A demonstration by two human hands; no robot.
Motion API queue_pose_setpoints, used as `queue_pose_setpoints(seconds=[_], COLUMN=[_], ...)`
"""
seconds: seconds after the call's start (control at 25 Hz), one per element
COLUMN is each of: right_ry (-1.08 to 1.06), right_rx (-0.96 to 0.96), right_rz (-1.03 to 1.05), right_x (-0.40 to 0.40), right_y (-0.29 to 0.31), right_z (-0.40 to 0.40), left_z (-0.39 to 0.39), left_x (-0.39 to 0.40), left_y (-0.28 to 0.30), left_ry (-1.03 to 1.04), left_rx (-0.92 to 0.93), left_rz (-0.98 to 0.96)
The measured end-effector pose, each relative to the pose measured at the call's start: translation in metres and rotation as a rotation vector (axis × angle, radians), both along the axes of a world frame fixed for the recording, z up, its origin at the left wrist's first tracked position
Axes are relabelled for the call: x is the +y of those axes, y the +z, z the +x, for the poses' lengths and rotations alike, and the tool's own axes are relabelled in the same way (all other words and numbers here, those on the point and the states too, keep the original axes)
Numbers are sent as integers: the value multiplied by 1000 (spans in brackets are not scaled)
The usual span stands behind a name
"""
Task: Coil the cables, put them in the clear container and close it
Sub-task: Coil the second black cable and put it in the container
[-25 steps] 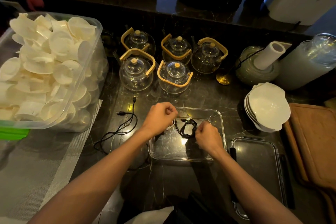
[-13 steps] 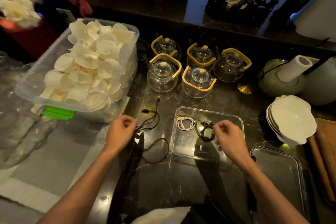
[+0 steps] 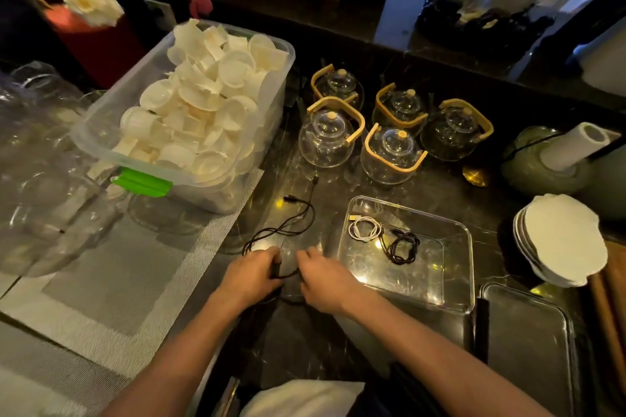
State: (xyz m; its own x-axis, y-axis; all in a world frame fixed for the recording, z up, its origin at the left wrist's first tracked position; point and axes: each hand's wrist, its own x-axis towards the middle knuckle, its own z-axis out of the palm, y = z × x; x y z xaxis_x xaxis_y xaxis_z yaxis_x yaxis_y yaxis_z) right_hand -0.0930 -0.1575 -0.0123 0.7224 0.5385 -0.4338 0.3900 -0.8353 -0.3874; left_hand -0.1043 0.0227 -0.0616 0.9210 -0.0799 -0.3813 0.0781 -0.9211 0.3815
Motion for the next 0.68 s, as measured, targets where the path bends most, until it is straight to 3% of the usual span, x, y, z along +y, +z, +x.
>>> queue_pose_setpoints(seconds=[0.12,0.24,0.44,0.68], right_ry=[84,86,-99,-340], right_rx=[38,106,123,57], right_rz=[-98,-80,281,712], right_x=[7,8,-5,-50], right_y=[-11,-12,37,110], right_z=[-5,-7,8,39], left_z=[-2,-1,14,33], left_x=[10,16,18,24], left_y=[7,23,57,63], left_ry=[-92,-50,127,157], left_rx=[56,21,-186,-103], left_rz=[78,-245,-658,-758])
